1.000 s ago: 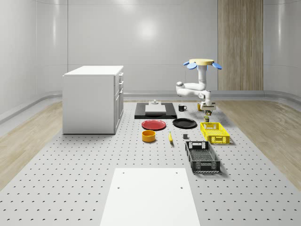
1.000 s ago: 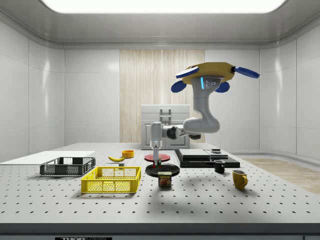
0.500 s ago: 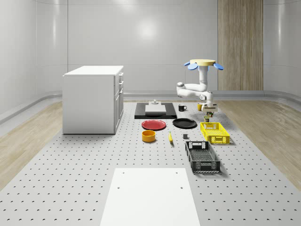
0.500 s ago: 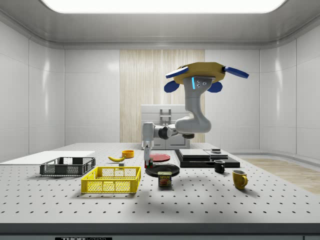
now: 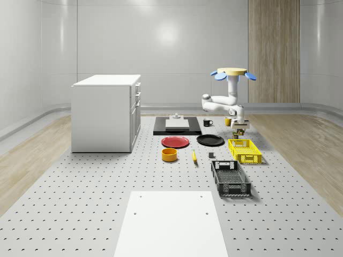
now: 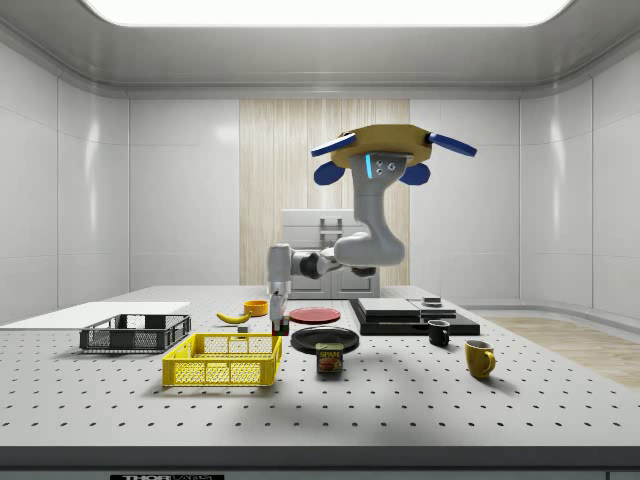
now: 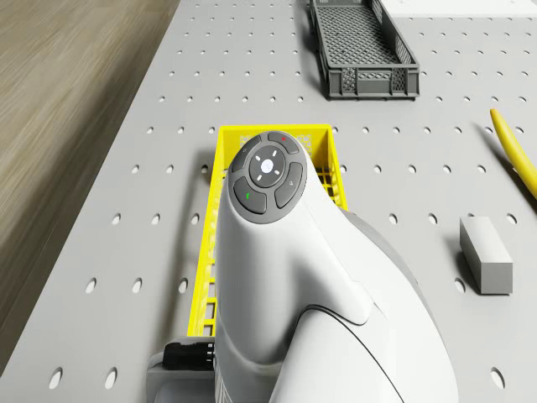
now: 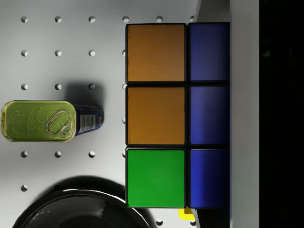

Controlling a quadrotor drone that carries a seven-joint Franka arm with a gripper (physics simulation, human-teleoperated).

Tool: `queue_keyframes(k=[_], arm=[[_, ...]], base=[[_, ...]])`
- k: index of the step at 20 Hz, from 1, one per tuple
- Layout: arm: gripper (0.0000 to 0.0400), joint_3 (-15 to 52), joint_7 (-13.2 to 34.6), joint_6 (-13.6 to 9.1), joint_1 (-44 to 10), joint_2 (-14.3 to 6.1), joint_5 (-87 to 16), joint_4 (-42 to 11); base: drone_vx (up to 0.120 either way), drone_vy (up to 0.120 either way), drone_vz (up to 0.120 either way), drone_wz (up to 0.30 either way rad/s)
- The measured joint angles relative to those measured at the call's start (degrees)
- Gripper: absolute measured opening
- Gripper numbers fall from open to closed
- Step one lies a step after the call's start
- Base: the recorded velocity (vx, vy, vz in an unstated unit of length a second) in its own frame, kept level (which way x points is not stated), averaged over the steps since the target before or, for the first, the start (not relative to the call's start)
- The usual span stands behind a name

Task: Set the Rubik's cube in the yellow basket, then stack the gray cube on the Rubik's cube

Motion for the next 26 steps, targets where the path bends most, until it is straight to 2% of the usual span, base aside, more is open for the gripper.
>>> queue_keyframes(k=[14, 18, 23, 26], arm=[[0.0325, 0.09, 0.15, 0.89, -0.20, -0.96, 0.39, 0.03], [0.0325, 0.12, 0.18, 1.11, -0.24, -1.19, 0.48, 0.04], [0.0325, 0.14, 0.22, 1.36, -0.30, -1.46, 0.59, 0.05], [0.0325, 0.16, 0.25, 1.49, -0.33, -1.61, 0.65, 0.06]], base=[[0.120, 0.000, 0.000, 0.000], [0.120, 0.000, -0.100, 0.000], [0.120, -0.088, -0.112, 0.000], [0.120, 0.000, 0.000, 0.000]])
